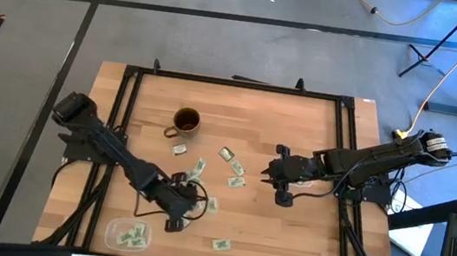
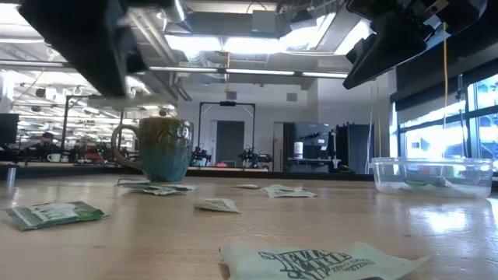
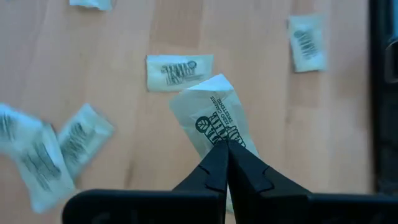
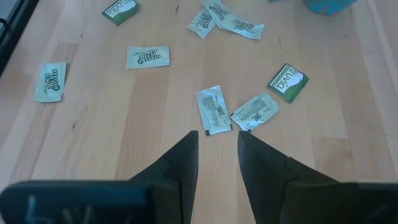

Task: Pick and place Stevia / Truvia into bins
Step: Put the stevia packet into the bottom transparent container

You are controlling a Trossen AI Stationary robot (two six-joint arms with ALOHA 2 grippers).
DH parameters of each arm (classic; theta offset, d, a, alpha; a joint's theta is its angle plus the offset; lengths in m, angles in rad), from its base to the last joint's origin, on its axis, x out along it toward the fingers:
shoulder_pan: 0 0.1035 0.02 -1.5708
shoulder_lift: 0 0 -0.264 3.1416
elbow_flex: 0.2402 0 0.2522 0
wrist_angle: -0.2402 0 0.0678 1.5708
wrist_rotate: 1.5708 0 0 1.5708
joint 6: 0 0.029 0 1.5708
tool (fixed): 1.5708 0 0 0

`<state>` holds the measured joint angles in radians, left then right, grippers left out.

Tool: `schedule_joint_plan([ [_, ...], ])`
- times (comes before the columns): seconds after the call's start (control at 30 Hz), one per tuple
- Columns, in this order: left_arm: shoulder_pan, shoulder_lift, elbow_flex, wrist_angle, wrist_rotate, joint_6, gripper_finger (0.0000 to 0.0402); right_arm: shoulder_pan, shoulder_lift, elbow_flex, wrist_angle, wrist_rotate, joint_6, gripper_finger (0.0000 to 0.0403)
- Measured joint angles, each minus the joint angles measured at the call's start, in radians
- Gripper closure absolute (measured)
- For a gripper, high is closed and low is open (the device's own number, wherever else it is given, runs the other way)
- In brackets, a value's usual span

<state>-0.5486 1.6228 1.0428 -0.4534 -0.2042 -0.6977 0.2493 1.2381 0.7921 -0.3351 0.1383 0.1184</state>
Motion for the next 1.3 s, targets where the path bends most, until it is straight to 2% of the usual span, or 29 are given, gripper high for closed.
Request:
schedule_joint_plan([
  [0.2,-0.130,-0.065,0.000,-0.046,-0.008,-0.326,0.0400,0.000,0.000,0.000,0.000,0.000,-0.024,0.0286],
  [0.57,-0.384,-0.066,0.001,-0.055,-0.043,-0.956,0.0400,0.000,0.000,0.000,0.001,0.001,-0.052,0.0286],
  [0.73,-0.467,-0.065,0.002,-0.170,-0.062,-1.196,0.0400,0.000,0.000,0.000,0.003,0.001,-0.052,0.0286],
  [0.83,-0.494,-0.063,0.002,-0.239,-0.030,-1.327,0.0400,0.000,0.000,0.000,0.006,0.001,-0.051,0.0286],
  [0.97,-0.498,-0.031,0.002,-0.236,0.014,-1.358,0.0400,0.000,0.000,0.000,0.006,0.001,-0.051,0.0286],
  [1.17,-0.490,0.038,0.002,-0.220,0.145,-1.369,0.0400,0.000,0.000,0.000,0.008,0.002,-0.073,0.0286],
  [1.3,-0.490,0.051,0.002,-0.217,0.140,-1.367,0.0397,0.000,0.000,0.000,0.025,0.002,-0.075,0.0286],
])
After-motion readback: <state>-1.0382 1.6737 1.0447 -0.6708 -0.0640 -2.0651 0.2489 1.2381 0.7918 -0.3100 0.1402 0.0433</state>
